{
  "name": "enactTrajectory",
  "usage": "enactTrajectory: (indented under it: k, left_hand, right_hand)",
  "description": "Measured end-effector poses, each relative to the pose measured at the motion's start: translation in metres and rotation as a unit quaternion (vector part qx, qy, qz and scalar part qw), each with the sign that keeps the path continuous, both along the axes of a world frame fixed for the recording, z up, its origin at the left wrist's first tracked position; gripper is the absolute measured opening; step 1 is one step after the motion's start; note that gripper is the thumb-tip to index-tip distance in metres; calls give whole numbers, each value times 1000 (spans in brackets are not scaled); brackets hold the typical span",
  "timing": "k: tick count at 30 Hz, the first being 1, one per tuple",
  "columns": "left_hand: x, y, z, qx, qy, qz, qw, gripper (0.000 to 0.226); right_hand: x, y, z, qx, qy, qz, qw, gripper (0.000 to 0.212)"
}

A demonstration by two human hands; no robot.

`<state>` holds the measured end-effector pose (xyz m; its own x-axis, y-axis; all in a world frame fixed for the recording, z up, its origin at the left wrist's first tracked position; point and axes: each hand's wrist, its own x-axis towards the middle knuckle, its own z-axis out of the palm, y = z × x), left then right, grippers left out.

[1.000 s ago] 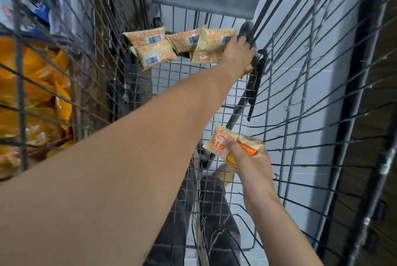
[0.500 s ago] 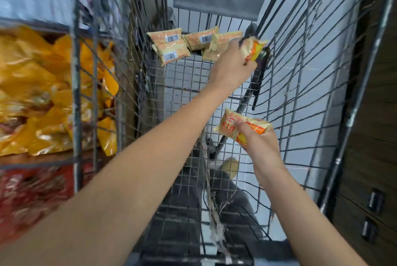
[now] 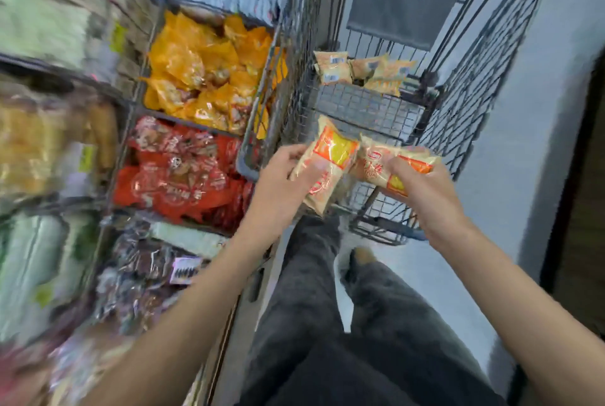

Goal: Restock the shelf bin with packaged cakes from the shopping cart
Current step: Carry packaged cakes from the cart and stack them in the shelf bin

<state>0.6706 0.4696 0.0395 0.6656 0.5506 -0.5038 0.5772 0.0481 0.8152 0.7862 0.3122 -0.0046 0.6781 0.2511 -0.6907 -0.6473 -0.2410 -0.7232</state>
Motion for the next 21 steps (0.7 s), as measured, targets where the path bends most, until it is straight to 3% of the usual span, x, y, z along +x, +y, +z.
enactTrajectory:
  k: [5,11,14,18,21]
  left_hand:
    - [-99,-56,42,23,4,160,987,12]
    - [-198,-100,91,-3,-36,371,928,17]
    - [-247,-108,107,-8,-59,477,877,20]
    - [-308,-112,127,-32,-177,609,773,12]
    - [-356,-119,134,22,-213,670,711,11]
  right_hand:
    - [-43,-25,34,39,-10,41,998,23]
    - [-102,-2,93,112,-13,250,962,18]
    - [-132,21,125,145,-47,346,926,15]
    - [-180,58,163,177,-88,421,886,15]
    - [-226,85,184,192,-110,475,852,18]
